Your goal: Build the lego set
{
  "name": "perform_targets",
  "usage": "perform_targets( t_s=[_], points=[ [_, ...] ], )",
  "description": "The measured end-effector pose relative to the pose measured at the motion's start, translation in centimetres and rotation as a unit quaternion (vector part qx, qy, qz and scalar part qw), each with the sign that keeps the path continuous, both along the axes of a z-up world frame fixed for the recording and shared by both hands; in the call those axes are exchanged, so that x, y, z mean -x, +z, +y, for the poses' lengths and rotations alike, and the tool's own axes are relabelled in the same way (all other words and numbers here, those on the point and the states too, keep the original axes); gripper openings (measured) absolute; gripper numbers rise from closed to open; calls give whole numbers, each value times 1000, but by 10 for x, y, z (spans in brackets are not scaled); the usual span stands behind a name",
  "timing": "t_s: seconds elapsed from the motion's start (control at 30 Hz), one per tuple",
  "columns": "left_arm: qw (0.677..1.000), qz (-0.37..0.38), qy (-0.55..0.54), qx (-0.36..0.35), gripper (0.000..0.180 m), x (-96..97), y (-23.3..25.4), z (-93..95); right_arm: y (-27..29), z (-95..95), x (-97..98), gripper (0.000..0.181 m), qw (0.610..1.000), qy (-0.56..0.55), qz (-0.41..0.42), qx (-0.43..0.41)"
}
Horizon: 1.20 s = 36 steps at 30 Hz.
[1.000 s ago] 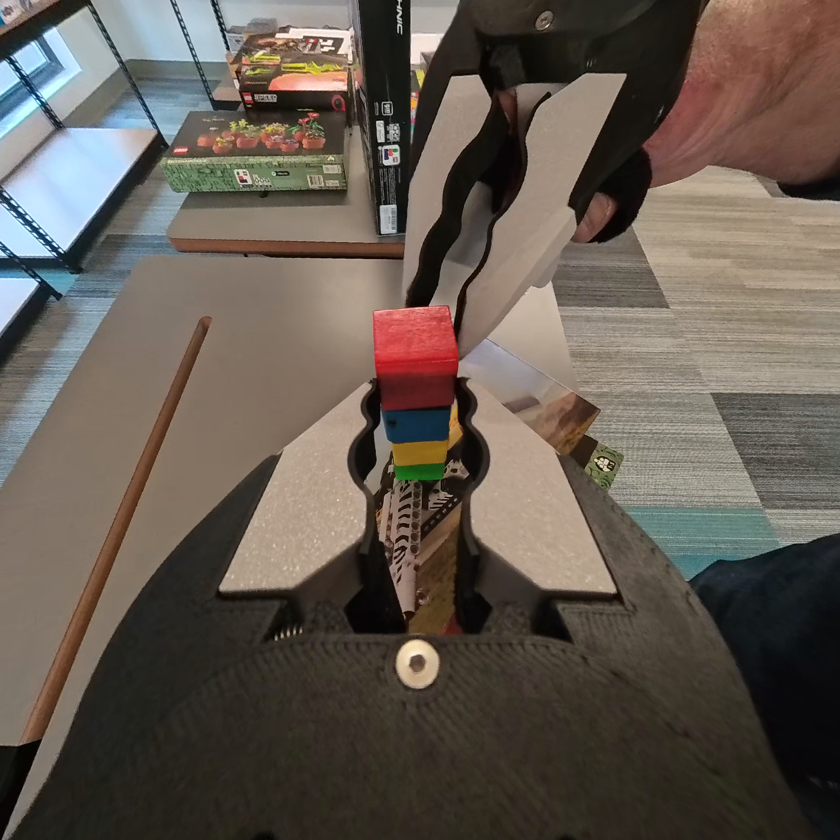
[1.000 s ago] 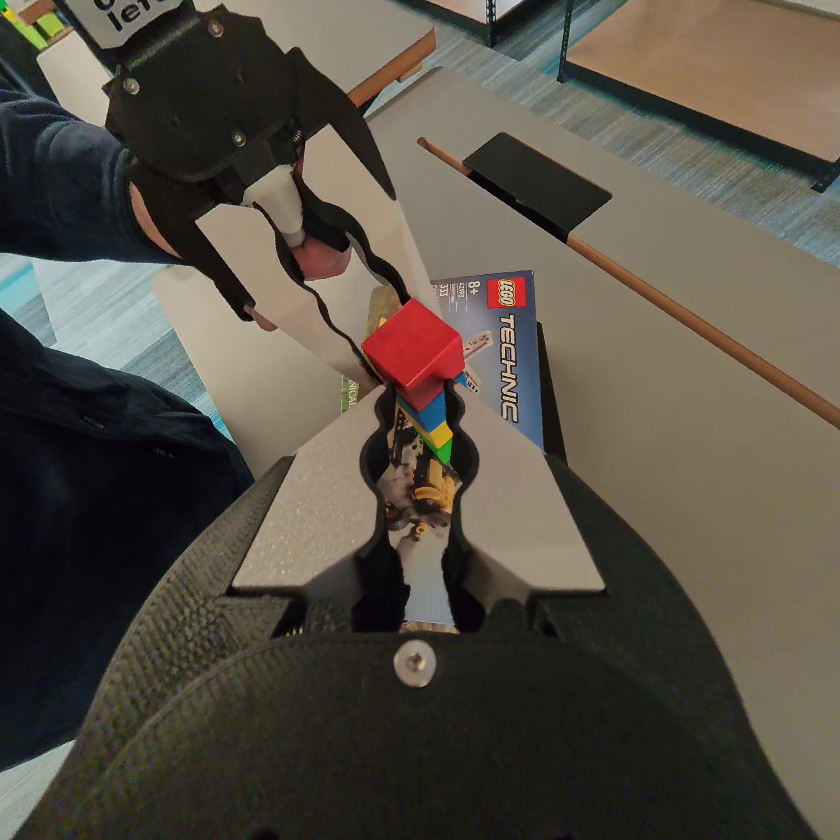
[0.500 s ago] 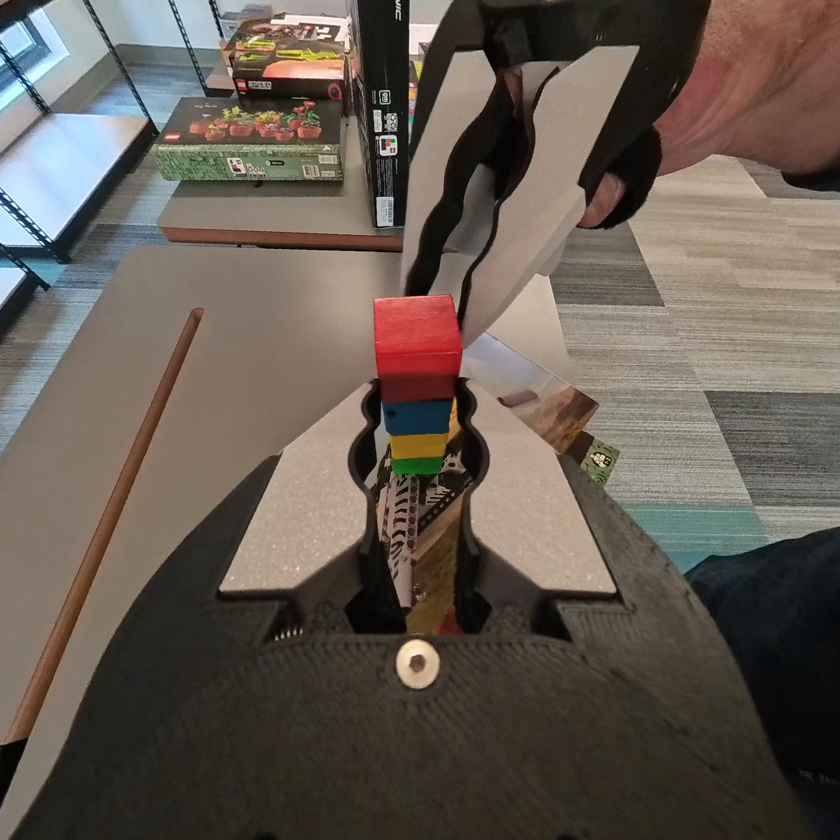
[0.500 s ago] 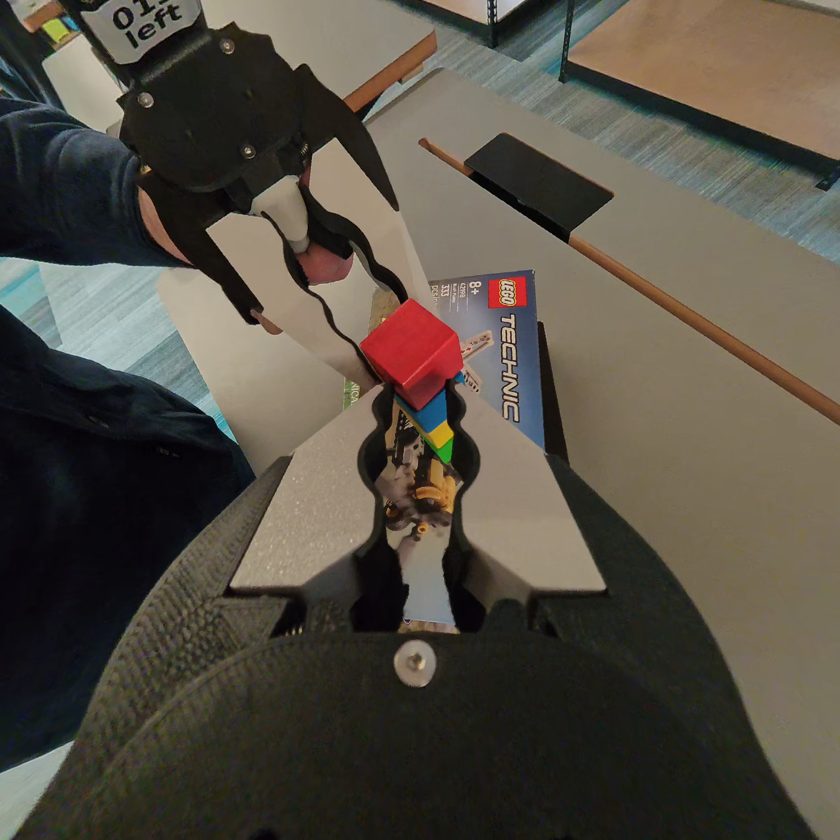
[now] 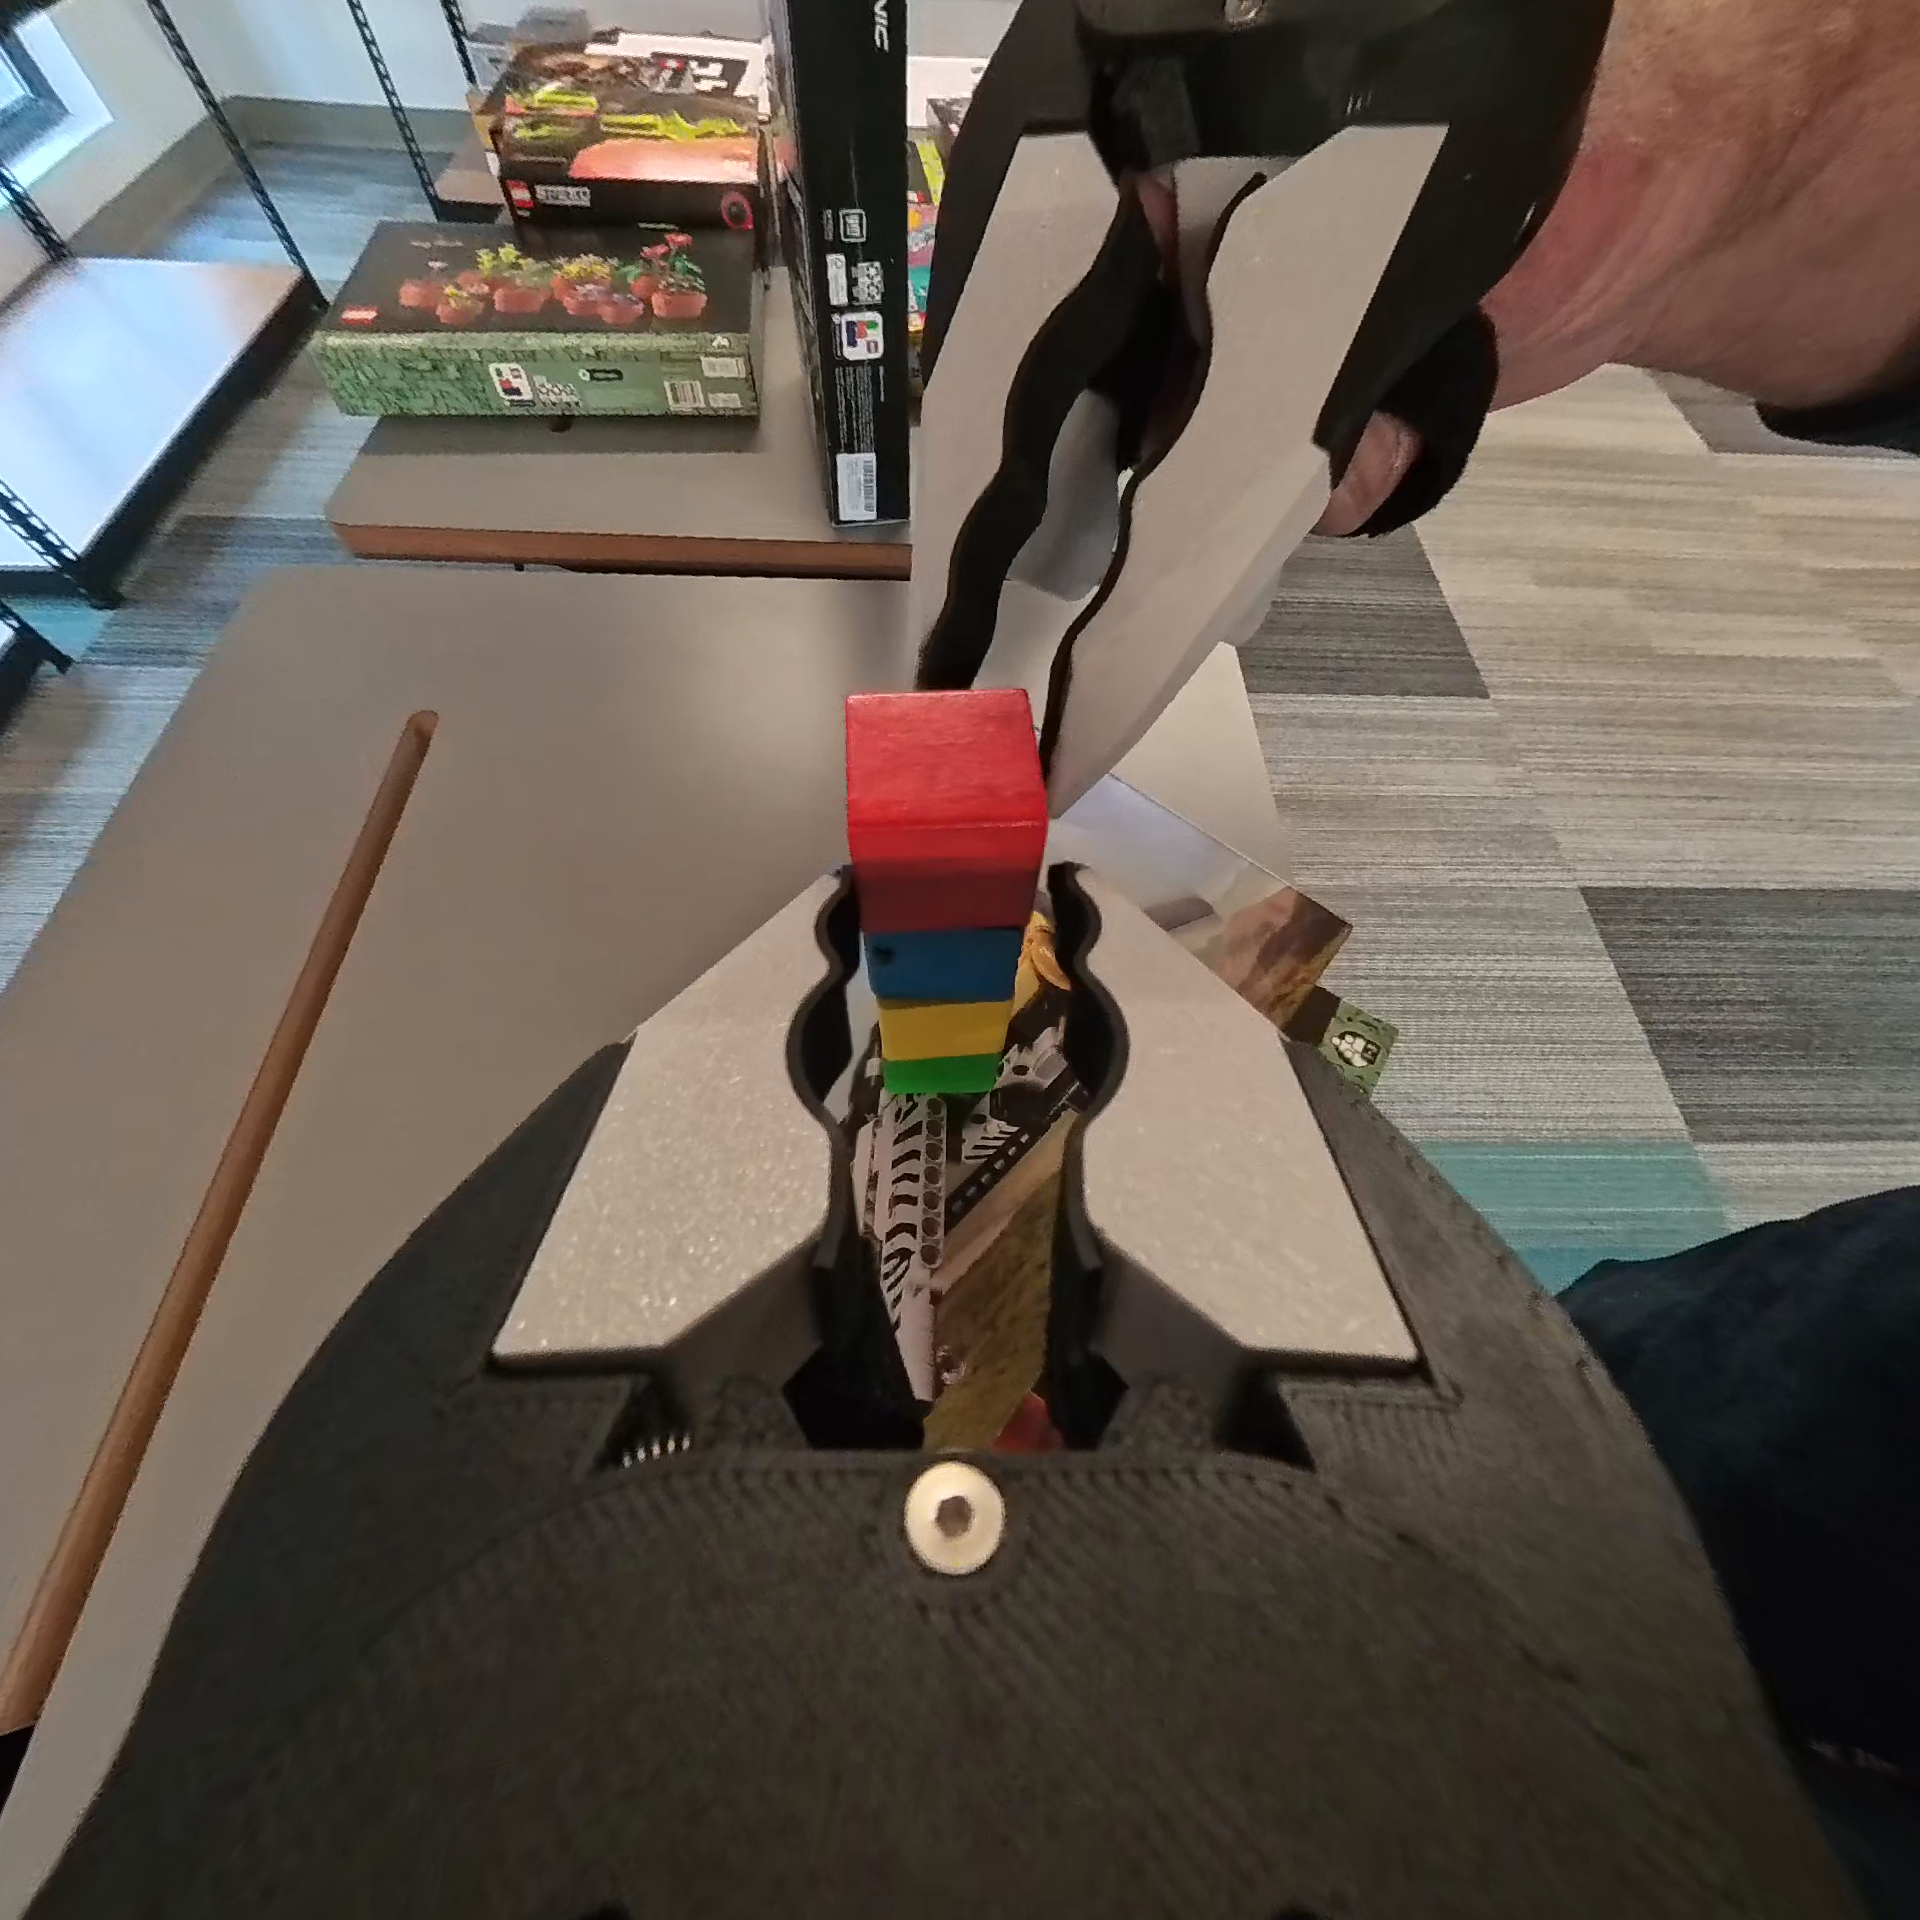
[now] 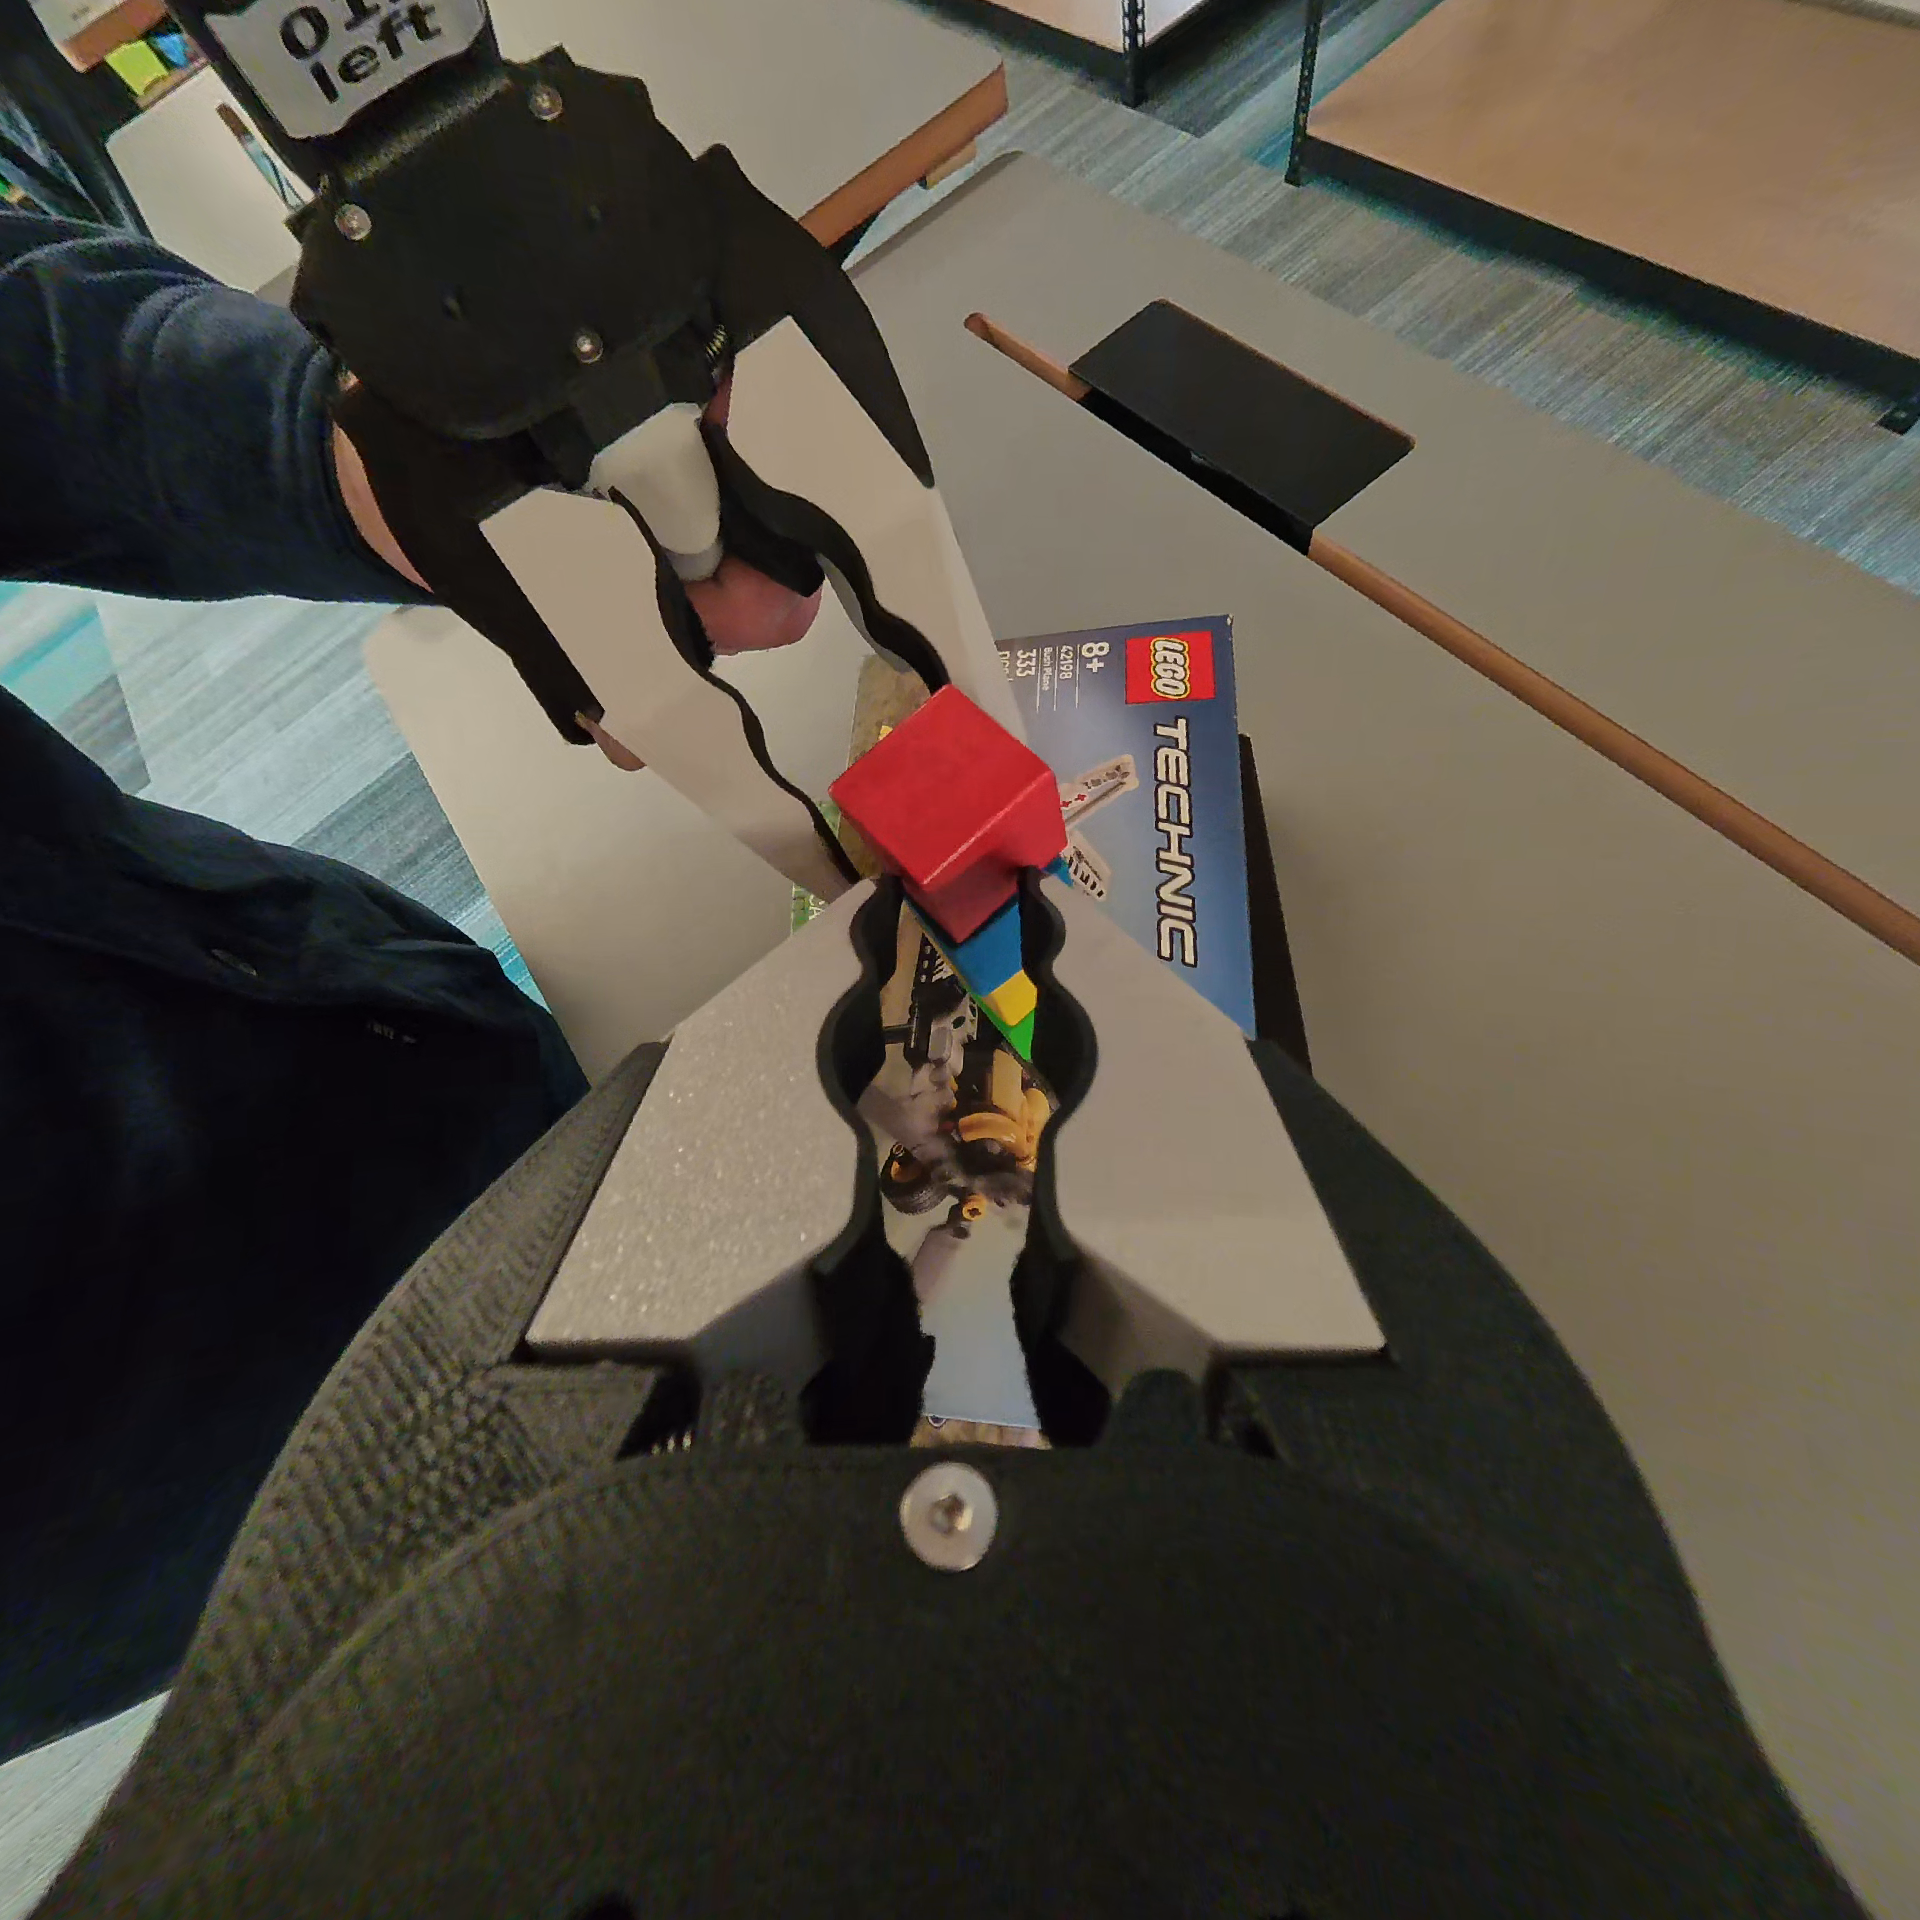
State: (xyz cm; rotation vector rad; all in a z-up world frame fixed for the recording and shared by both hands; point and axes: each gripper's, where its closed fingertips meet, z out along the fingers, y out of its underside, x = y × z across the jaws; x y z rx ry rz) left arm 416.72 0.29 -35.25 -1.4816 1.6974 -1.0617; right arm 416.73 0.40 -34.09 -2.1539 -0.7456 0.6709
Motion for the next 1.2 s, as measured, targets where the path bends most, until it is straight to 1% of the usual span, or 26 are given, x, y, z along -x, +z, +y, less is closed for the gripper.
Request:
perform_targets(
  t_s=[0.63,0.73,0.83,0.97,1.13,1.2],
  points=[
    [1000,9,-24,1,32,-7,4,-3,0,-3,-2,23,1000,-4,7,5],
    [1000,12,-23,5,37,-6,2,-3,0,-3,-3,25,1000,-7,8,4],
    [1000,20,-15,15,48,-2,-3,-1,-1,-3,-5,30,1000,-9,9,9],
    [999,28,-8,30,47,3,-12,2,-9,-4,-6,31,1000,-11,5,18],
    [999,23,-8,24,41,1,-11,-1,-21,-4,0,31,1000,-2,4,28],
    [999,27,-9,21,40,1,-12,-1,-23,-2,1,29,1000,1,3,28]
  ],
)
